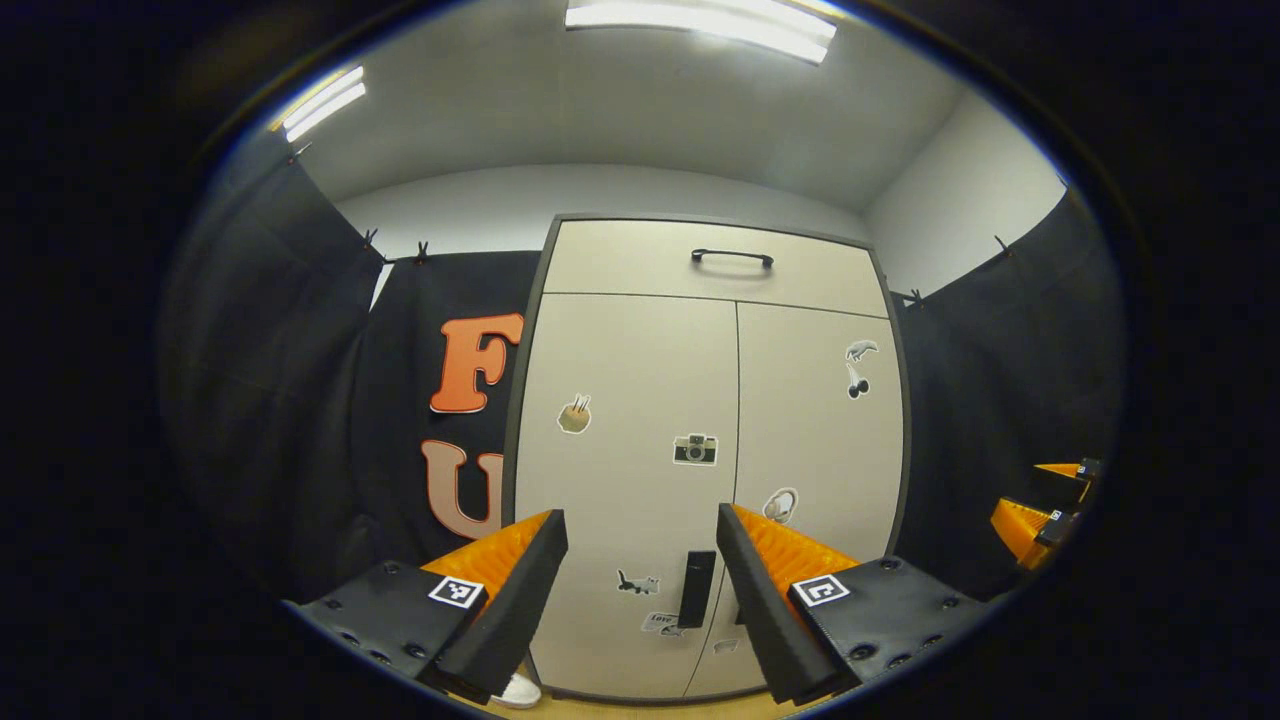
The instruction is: Open the right door of the double-door shoe cabinet with the right hand, and open the left door with the left hand.
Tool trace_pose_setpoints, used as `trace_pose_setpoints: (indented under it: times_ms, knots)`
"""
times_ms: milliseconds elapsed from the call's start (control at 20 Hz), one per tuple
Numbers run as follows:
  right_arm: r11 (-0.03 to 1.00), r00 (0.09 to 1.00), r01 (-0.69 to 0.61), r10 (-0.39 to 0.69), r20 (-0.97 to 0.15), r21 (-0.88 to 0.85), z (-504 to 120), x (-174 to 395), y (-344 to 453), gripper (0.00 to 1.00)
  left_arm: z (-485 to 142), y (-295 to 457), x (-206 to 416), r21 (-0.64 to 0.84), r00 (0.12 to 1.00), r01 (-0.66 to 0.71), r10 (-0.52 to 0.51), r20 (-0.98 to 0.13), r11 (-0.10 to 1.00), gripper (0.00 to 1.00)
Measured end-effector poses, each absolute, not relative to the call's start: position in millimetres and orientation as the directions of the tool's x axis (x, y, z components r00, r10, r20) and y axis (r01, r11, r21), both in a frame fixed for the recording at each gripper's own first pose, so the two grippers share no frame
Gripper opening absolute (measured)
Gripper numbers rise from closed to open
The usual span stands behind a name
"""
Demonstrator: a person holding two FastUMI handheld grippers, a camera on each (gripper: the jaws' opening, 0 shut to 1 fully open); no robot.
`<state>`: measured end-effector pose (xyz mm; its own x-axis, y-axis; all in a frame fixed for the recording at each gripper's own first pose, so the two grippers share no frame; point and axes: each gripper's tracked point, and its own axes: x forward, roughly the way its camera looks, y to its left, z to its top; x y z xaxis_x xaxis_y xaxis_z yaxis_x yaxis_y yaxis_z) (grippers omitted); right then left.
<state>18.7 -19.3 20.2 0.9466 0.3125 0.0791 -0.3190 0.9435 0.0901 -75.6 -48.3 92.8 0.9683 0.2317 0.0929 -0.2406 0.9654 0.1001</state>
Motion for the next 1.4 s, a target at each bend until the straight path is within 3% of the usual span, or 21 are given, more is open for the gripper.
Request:
trace_pose_setpoints:
  times_ms: [550, 950, 1400]
  knots:
    - [0.943, 0.953, -0.303, 0.301, 0.041, 0.139, 11.0, 44.4, 46.5, 0.90, 80.6, -2.4, -45.4, 0.076, 0.981, -0.184, 0.178, 0.082, 0.980, 0.96]
    - [0.920, 0.933, -0.354, 0.361, -0.010, 0.167, 0.1, 67.3, 128.1, 0.90, 71.7, 37.5, -34.3, 0.077, 0.985, -0.162, 0.156, 0.077, 0.984, 0.96]
    - [0.885, 0.877, -0.430, 0.456, -0.151, 0.178, -55.4, 84.1, 214.5, 0.89, 56.9, 78.1, -36.1, 0.049, 0.983, -0.178, 0.175, 0.059, 0.983, 0.95]
